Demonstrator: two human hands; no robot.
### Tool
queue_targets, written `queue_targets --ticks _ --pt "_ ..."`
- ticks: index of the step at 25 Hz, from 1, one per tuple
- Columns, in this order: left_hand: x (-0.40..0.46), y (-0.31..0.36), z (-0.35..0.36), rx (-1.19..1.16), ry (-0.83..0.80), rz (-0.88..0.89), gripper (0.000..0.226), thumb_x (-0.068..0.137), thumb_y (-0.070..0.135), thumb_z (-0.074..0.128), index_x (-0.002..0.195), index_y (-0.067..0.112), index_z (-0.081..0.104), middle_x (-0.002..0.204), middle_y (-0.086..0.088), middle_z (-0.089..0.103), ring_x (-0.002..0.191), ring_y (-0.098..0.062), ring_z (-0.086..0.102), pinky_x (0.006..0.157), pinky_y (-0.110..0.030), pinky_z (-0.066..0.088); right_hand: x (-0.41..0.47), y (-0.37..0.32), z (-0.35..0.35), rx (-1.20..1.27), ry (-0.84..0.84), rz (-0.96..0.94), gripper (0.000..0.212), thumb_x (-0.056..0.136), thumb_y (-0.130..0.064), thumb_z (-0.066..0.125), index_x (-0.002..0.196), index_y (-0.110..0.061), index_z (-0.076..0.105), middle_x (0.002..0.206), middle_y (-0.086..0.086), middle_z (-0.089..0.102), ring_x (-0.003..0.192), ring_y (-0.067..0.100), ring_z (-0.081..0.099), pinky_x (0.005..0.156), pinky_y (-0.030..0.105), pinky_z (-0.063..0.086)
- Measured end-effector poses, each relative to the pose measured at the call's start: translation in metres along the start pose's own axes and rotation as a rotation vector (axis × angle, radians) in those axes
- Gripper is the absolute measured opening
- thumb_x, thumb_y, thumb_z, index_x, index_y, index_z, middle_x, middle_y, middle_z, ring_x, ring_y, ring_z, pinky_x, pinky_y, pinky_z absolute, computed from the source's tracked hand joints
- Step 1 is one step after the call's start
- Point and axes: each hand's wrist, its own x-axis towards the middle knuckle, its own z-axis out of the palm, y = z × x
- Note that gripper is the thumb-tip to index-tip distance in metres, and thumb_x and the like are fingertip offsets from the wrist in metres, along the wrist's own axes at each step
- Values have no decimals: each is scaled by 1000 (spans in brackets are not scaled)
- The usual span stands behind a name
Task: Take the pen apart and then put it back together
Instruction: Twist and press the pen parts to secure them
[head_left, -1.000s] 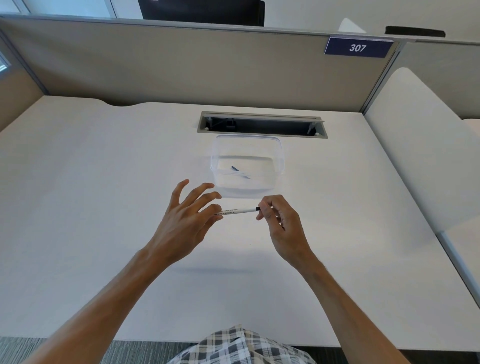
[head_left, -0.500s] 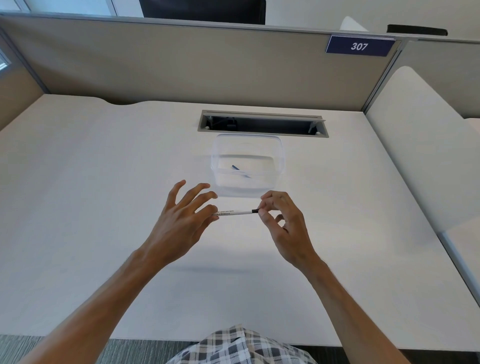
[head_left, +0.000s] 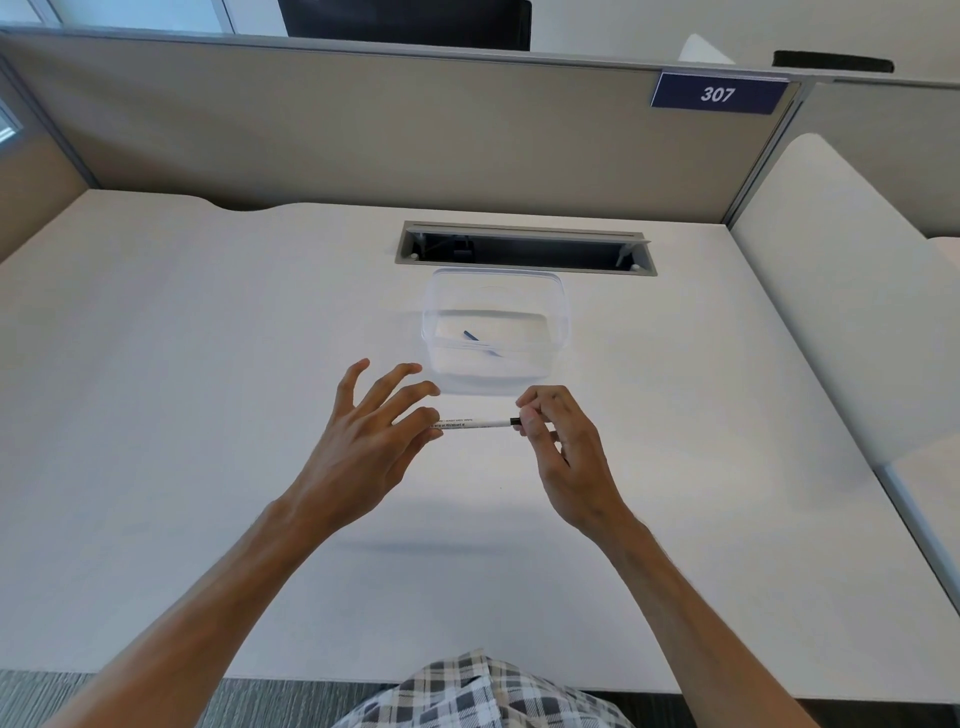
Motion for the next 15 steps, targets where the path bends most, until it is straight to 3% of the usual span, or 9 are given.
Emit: queue_targets --ticks 5,7,11,15 --pt "1 -1 -1 -6 -16 -2 25 101 29 45 95 14 64 121 -1 65 132 -29 49 111 -57 25 3 -2 1 -48 14 24 36 100 -40 42 73 -21 57 92 -11 54 73 17 57 61 25 37" --pt "0 -2 -1 -9 -27 -7 24 101 29 45 96 15 63 121 0 65 133 -28 48 111 -57 25 3 -4 -2 -43 26 25 32 98 -45 43 80 -22 58 98 -11 57 82 14 61 62 27 39" --pt "-2 -4 -1 -2 -38 -14 23 101 29 45 96 15 64 121 1 65 133 -28 49 111 -57 26 0 -6 -9 -24 -11 -35 8 95 -25 51 93 -24 59 105 -13 59 100 13 61 70 32 47" --pt "-1 -2 -1 -19 -34 -20 23 101 29 45 96 15 63 120 1 65 132 -28 49 110 -57 26 0 -3 -9 -61 -11 -78 10 96 -19 52 92 -24 59 104 -13 58 99 15 61 72 34 49"
